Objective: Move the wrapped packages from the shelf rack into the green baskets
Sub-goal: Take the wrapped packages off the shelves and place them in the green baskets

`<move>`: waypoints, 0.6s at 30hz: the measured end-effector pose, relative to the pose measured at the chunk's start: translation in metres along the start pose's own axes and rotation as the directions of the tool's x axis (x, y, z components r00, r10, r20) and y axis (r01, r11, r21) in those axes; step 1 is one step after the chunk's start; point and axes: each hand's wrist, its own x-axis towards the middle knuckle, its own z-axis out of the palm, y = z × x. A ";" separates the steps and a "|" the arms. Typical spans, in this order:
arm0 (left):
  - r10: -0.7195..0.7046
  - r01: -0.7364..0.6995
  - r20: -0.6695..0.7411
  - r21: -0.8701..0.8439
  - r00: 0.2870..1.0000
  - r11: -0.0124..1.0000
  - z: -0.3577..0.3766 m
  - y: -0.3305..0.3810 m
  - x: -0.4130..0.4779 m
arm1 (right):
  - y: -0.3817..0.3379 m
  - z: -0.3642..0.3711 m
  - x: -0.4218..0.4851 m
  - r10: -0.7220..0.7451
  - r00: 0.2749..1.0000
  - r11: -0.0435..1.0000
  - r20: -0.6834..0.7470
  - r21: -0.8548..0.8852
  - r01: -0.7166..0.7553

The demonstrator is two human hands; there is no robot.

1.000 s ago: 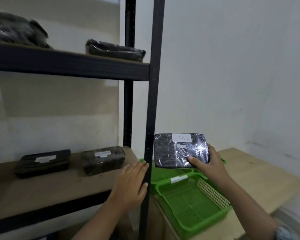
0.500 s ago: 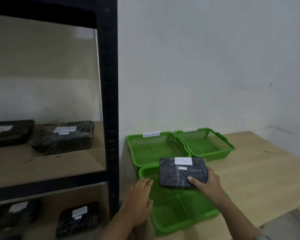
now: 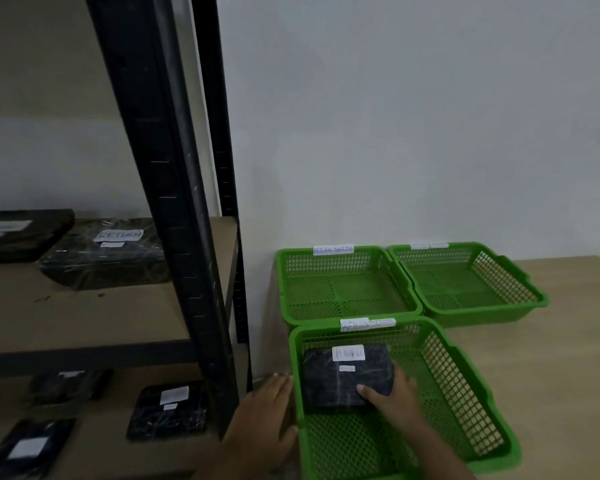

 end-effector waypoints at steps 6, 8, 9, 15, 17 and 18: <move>-0.027 0.027 -0.022 0.020 0.999 0.999 0.004 -0.001 0.001 | -0.004 0.006 0.011 -0.059 0.998 0.987 -0.004 -0.149 0.058; -0.033 0.034 -0.024 0.025 0.999 0.999 0.003 0.002 0.001 | -0.006 0.010 0.011 -0.068 0.997 0.971 -0.035 -0.231 0.058; -0.034 0.035 -0.029 0.032 0.999 0.999 0.002 0.003 0.000 | -0.008 0.011 0.010 -0.073 0.996 0.960 -0.050 -0.275 0.057; -0.022 0.024 -0.077 0.034 0.997 0.999 -0.012 0.019 -0.009 | -0.011 0.015 0.001 -0.106 0.981 0.933 -0.162 -0.358 0.041; 0.003 0.002 -0.103 0.043 0.995 0.999 -0.016 0.023 -0.013 | -0.012 0.012 -0.005 -0.156 0.969 0.921 -0.194 -0.382 0.072; 0.017 -0.010 -0.118 0.057 0.993 0.998 -0.018 0.024 -0.016 | -0.013 0.010 -0.009 -0.187 0.961 0.912 -0.202 -0.399 0.094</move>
